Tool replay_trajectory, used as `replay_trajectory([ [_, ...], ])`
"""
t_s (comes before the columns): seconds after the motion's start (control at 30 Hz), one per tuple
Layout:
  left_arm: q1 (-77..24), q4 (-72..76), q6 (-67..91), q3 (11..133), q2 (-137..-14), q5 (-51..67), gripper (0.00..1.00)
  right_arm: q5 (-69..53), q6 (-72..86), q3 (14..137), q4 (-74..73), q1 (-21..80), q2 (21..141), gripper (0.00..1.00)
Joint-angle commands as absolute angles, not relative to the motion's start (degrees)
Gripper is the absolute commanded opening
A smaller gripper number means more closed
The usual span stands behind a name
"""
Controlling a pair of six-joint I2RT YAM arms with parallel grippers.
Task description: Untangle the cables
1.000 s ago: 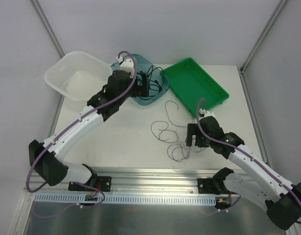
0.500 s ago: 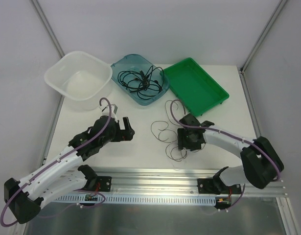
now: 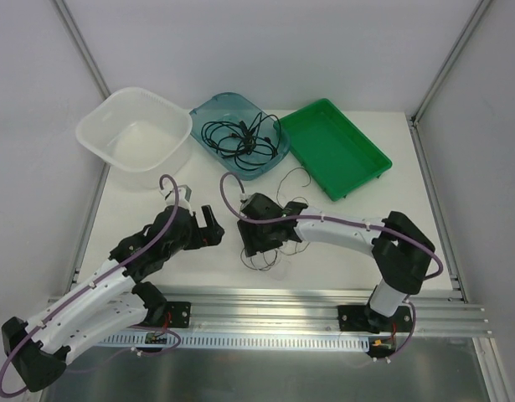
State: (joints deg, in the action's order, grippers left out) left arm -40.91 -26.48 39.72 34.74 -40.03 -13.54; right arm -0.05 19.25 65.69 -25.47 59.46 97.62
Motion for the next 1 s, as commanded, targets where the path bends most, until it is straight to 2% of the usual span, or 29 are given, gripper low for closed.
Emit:
replay_trajectory([
  [0.0, -41.13, -27.25, 40.43, 35.33, -40.34, -13.8, 0.99, 3.48, 18.28, 67.94, -28.73, 59.33, 92.3, 0.63],
  [0.1, -41.13, -27.25, 39.82, 36.47, -42.97, -12.66, 0.99, 8.42, 16.26, 68.47, -31.89, 58.98, 87.37, 0.71],
  [0.2, -41.22, -27.25, 39.55, 38.14, -47.01, -11.69, 0.99, 11.32, 15.21, 68.03, -32.69, 57.05, 83.15, 0.73],
  [0.43, -41.31, -22.86, 39.02, 42.71, -59.48, -8.18, 0.98, 14.5, 18.71, 64.87, -28.58, 47.91, 81.3, 0.68],
  [0.6, -41.57, -18.02, 38.59, 46.31, -67.05, -6.42, 0.97, 15.81, 23.28, 64.25, -22.6, 42.37, 85.59, 0.63],
  [0.9, -42.36, -13.45, 37.27, 53.78, -83.48, -6.67, 0.93, 17.84, 29.26, 67.5, -18.54, 39.82, 96.58, 0.61],
  [0.97, -42.45, -13.19, 36.92, 54.66, -86.48, -7.29, 0.89, 18.1, 30.49, 67.59, -18.11, 39.64, 98.7, 0.59],
])
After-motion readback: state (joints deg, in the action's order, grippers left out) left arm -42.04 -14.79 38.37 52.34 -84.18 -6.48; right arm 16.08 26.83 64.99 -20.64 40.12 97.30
